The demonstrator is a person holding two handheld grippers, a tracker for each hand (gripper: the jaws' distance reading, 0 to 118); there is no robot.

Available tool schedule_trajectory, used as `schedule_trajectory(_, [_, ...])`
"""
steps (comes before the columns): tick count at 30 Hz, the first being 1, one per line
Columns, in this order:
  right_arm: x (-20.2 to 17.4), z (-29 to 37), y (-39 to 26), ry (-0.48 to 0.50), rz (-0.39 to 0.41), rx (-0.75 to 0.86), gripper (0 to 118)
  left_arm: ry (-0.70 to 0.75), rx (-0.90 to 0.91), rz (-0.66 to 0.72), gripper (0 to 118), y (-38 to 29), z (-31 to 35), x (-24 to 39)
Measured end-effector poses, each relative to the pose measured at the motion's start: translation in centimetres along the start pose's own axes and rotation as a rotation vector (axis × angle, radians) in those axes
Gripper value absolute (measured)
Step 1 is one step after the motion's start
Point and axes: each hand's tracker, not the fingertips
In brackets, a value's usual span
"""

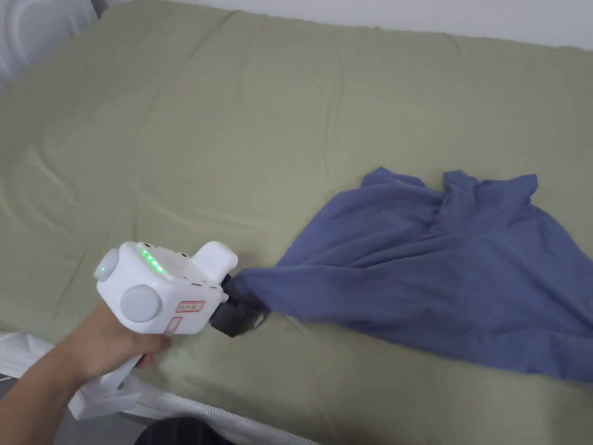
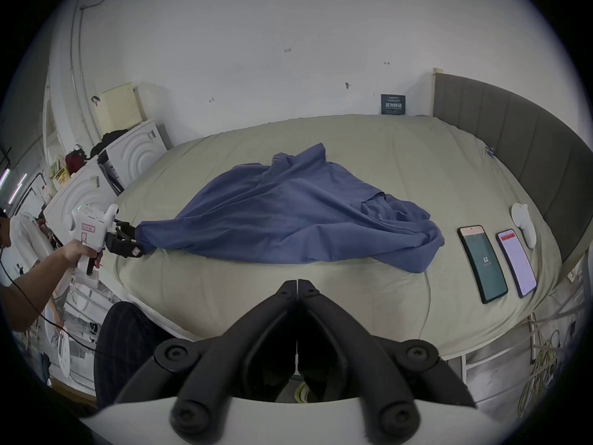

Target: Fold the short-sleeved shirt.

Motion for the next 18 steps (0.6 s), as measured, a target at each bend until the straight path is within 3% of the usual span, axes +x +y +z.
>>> schedule_trajectory(1, [0.0, -0.1, 0.1, -0.005, -0.005, -0.005, 0, -0.02, 0.006, 0.027, 81, 0.3, 0.0, -0.2])
schedule_trajectory(2, [0.1, -0.2, 0.3, -0.007, -0.01, -0.008, 0, 0.021, -0.026, 0.054, 31, 0.1, 0.0, -0.1])
schedule_trajectory(3, [0.1, -0.4, 0.4, -0.009, -0.013, -0.009, 0, 0.059, -0.043, 0.073, 7, 0.0, 0.0, -0.2])
schedule_trajectory(6, [0.1, -1.3, 1.5, -0.001, 0.004, -0.02, 0, 0.047, -0.076, 0.118, 7, -0.2, 0.1, 0.7])
schedule_trajectory(13, [0.8, -9.0, 9.7, -0.009, 0.213, -0.008, 1, 0.097, 0.006, 0.218, 7, 0.2, 1.9, 3.9])
schedule_trajectory(14, [1.2, -11.3, 11.5, -0.021, 0.256, -0.003, 5, 0.091, 0.019, 0.251, 7, 0.3, 2.0, 4.2])
schedule_trajectory(16, [2.3, -16.2, 14.9, 0.013, 0.306, 0.013, 40, 0.096, 0.046, 0.291, 7, 0.2, 2.1, 4.8])
schedule_trajectory(17, [3.3, -19.1, 16.6, 0.058, 0.298, 0.031, 72, 0.101, 0.053, 0.299, 7, 0.2, 2.1, 5.1])
schedule_trajectory(18, [4.0, -21.9, 18.1, 0.084, 0.277, 0.009, 113, 0.097, 0.055, 0.299, 7, 0.2, 2.1, 5.5])
